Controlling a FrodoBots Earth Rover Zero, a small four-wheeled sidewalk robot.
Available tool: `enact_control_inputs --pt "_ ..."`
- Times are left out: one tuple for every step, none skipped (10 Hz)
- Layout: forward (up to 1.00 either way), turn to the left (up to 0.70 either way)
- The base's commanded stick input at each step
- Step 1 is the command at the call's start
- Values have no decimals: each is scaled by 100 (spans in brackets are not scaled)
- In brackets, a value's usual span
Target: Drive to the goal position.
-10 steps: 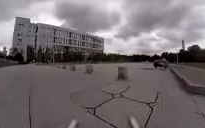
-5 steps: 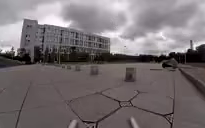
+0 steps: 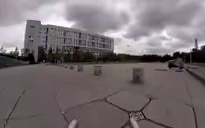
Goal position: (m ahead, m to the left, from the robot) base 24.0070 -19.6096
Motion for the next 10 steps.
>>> enact_control_inputs --pt "70 0" --pt "70 0" --pt "70 0" --pt "70 0" --pt "70 0" --pt "70 0" --pt "70 0" --pt "70 0" --pt "70 0" --pt "70 0"
